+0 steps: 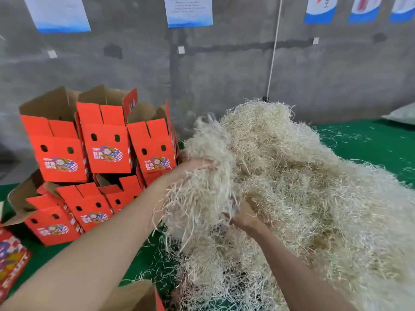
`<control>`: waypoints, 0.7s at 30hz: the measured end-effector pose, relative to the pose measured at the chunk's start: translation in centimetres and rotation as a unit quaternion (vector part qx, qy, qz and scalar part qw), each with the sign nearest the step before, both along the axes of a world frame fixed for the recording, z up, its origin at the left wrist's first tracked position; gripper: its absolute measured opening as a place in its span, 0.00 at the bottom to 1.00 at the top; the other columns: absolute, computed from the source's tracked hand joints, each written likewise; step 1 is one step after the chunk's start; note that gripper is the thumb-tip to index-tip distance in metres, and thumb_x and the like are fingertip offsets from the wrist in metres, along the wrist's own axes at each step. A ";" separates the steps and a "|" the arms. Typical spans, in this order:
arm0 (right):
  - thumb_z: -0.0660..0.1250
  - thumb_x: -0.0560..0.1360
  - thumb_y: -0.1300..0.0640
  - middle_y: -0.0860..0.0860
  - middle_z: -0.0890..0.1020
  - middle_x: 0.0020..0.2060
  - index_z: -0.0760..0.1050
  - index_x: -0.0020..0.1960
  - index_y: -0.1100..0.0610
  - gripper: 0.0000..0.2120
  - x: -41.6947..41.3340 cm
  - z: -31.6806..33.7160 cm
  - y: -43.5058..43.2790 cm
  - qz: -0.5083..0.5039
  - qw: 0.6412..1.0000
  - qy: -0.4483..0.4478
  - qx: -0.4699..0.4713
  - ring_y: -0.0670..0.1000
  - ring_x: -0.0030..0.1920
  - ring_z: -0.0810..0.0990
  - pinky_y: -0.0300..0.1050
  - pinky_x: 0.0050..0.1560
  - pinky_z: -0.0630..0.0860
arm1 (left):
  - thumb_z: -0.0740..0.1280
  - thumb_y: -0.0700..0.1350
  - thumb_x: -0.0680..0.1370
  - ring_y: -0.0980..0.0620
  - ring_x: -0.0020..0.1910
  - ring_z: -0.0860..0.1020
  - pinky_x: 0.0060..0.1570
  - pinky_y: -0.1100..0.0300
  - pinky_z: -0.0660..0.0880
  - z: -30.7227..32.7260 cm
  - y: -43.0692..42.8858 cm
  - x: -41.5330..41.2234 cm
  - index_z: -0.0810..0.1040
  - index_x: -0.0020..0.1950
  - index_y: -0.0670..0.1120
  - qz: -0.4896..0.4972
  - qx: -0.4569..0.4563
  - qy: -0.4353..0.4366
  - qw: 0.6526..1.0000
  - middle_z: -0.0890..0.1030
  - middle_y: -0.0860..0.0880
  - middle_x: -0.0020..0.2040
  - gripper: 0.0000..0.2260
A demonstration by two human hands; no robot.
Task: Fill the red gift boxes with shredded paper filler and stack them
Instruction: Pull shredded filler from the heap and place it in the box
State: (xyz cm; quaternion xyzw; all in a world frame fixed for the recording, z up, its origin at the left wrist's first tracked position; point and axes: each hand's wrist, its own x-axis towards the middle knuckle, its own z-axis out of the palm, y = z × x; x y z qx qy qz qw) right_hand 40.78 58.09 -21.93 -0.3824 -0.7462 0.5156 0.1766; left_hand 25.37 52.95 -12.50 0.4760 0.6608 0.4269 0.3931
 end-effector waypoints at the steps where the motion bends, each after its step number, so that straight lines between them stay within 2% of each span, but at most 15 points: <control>1: 0.53 0.79 0.69 0.52 0.73 0.49 0.66 0.61 0.57 0.14 0.3 0.5 0.1 -0.020 1.000 0.009 -0.001 0.49 0.45 0.75 0.36 0.47 0.74 | 0.60 0.47 0.79 0.53 0.64 0.70 0.65 0.56 0.62 0.2 0.0 0.6 0.72 0.65 0.40 -0.073 -0.047 0.096 0.992 0.71 0.50 0.66 0.17; 3: 0.51 0.80 0.68 0.59 0.68 0.63 0.60 0.69 0.65 0.18 1.2 0.6 0.8 -0.068 0.997 0.024 -0.021 0.58 0.61 0.71 0.35 0.48 0.71 | 0.67 0.54 0.72 0.56 0.66 0.63 0.68 0.56 0.58 -0.1 -0.1 2.2 0.68 0.70 0.47 -0.157 -0.172 0.206 0.951 0.61 0.58 0.69 0.28; 4: 0.51 0.80 0.68 0.59 0.66 0.66 0.58 0.70 0.67 0.19 1.6 0.3 1.0 -0.073 0.996 0.026 -0.035 0.58 0.64 0.69 0.33 0.48 0.72 | 0.70 0.54 0.70 0.54 0.69 0.63 0.69 0.54 0.60 -0.9 -0.2 2.6 0.65 0.72 0.48 -0.162 -0.206 0.246 0.933 0.62 0.55 0.71 0.32; 5: 0.51 0.80 0.67 0.56 0.68 0.64 0.61 0.68 0.66 0.17 2.0 0.1 1.1 -0.076 0.996 0.017 -0.033 0.54 0.60 0.71 0.28 0.44 0.71 | 0.72 0.52 0.69 0.50 0.68 0.67 0.68 0.52 0.65 -1.9 -0.2 3.2 0.66 0.71 0.46 -0.164 -0.221 0.284 0.919 0.67 0.50 0.70 0.33; 7: 0.52 0.79 0.70 0.52 0.72 0.47 0.68 0.59 0.64 0.11 2.1 0.5 1.0 -0.067 0.998 0.016 -0.015 0.44 0.41 0.75 0.25 0.28 0.70 | 0.73 0.47 0.69 0.48 0.56 0.78 0.56 0.55 0.75 -3.4 0.0 3.6 0.74 0.60 0.44 -0.135 -0.196 0.357 0.903 0.79 0.48 0.55 0.21; 8: 0.53 0.78 0.71 0.54 0.72 0.43 0.68 0.58 0.64 0.11 1.6 0.9 1.2 -0.081 0.996 0.045 -0.002 0.43 0.34 0.75 0.27 0.25 0.70 | 0.73 0.45 0.70 0.49 0.48 0.80 0.47 0.57 0.78 -3.4 0.0 3.5 0.76 0.53 0.44 -0.085 -0.159 0.397 0.900 0.80 0.49 0.47 0.14; 9: 0.55 0.78 0.70 0.56 0.73 0.44 0.68 0.59 0.62 0.12 1.0 1.1 1.4 -0.083 0.995 0.057 0.022 0.46 0.36 0.77 0.30 0.30 0.75 | 0.72 0.43 0.70 0.50 0.42 0.80 0.39 0.60 0.78 -3.2 0.2 3.0 0.77 0.47 0.45 -0.012 -0.110 0.408 0.906 0.79 0.51 0.40 0.09; 10: 0.58 0.78 0.67 0.58 0.76 0.48 0.68 0.62 0.61 0.13 0.4 1.2 1.5 -0.071 0.995 0.035 0.052 0.50 0.41 0.79 0.38 0.40 0.79 | 0.72 0.42 0.69 0.51 0.38 0.79 0.34 0.62 0.75 -2.7 0.2 2.3 0.76 0.41 0.46 0.073 -0.046 0.373 0.924 0.78 0.53 0.36 0.05; 11: 0.61 0.78 0.63 0.57 0.77 0.50 0.67 0.62 0.62 0.13 0.2 0.9 1.4 -0.043 0.995 -0.009 0.090 0.53 0.45 0.80 0.45 0.47 0.80 | 0.72 0.41 0.70 0.52 0.37 0.77 0.35 0.64 0.72 -2.1 0.2 1.7 0.76 0.39 0.48 0.152 0.022 0.297 0.942 0.77 0.54 0.35 0.05; 13: 0.60 0.79 0.58 0.53 0.76 0.41 0.69 0.55 0.61 0.08 0.4 -1.0 1.7 0.012 0.991 -0.075 0.113 0.49 0.39 0.76 0.43 0.45 0.77 | 0.71 0.39 0.71 0.57 0.37 0.75 0.36 0.70 0.70 -0.8 0.4 0.8 0.78 0.44 0.47 0.250 0.124 0.111 0.954 0.77 0.54 0.39 0.06; 14: 0.58 0.80 0.59 0.53 0.75 0.39 0.70 0.51 0.61 0.06 0.8 -2.2 1.8 0.027 0.986 -0.110 0.123 0.48 0.36 0.73 0.42 0.43 0.76 | 0.70 0.38 0.72 0.59 0.35 0.74 0.32 0.73 0.70 -0.4 0.3 0.7 0.78 0.46 0.46 0.272 0.141 0.030 0.951 0.77 0.54 0.40 0.06; 16: 0.55 0.80 0.63 0.57 0.77 0.45 0.72 0.49 0.62 0.08 1.3 -4.0 2.0 0.016 0.975 -0.176 0.137 0.51 0.41 0.75 0.44 0.47 0.77 | 0.68 0.38 0.73 0.55 0.33 0.75 0.28 0.72 0.72 0.3 -0.1 0.9 0.79 0.43 0.45 0.306 0.141 -0.141 0.931 0.78 0.51 0.38 0.03; 18: 0.51 0.81 0.63 0.60 0.77 0.52 0.70 0.59 0.64 0.12 2.0 -5.3 2.1 0.011 0.970 -0.209 0.123 0.54 0.48 0.76 0.43 0.52 0.73 | 0.64 0.40 0.75 0.46 0.38 0.79 0.40 0.58 0.78 1.2 -0.9 0.9 0.78 0.42 0.43 0.285 0.158 -0.310 0.893 0.80 0.45 0.40 0.04; 19: 0.50 0.81 0.62 0.61 0.77 0.53 0.67 0.64 0.64 0.14 2.2 -5.8 2.2 0.007 0.969 -0.218 0.112 0.55 0.50 0.76 0.42 0.52 0.71 | 0.61 0.41 0.76 0.45 0.39 0.80 0.42 0.55 0.78 1.6 -1.4 0.8 0.78 0.43 0.42 0.261 0.178 -0.365 0.876 0.80 0.43 0.41 0.07; 21: 0.49 0.82 0.59 0.57 0.76 0.50 0.67 0.64 0.59 0.14 2.5 -6.2 2.0 0.001 0.971 -0.223 0.091 0.53 0.48 0.75 0.41 0.50 0.71 | 0.57 0.46 0.79 0.45 0.35 0.82 0.37 0.57 0.77 2.4 -2.6 0.7 0.78 0.42 0.43 0.223 0.218 -0.434 0.845 0.83 0.44 0.37 0.13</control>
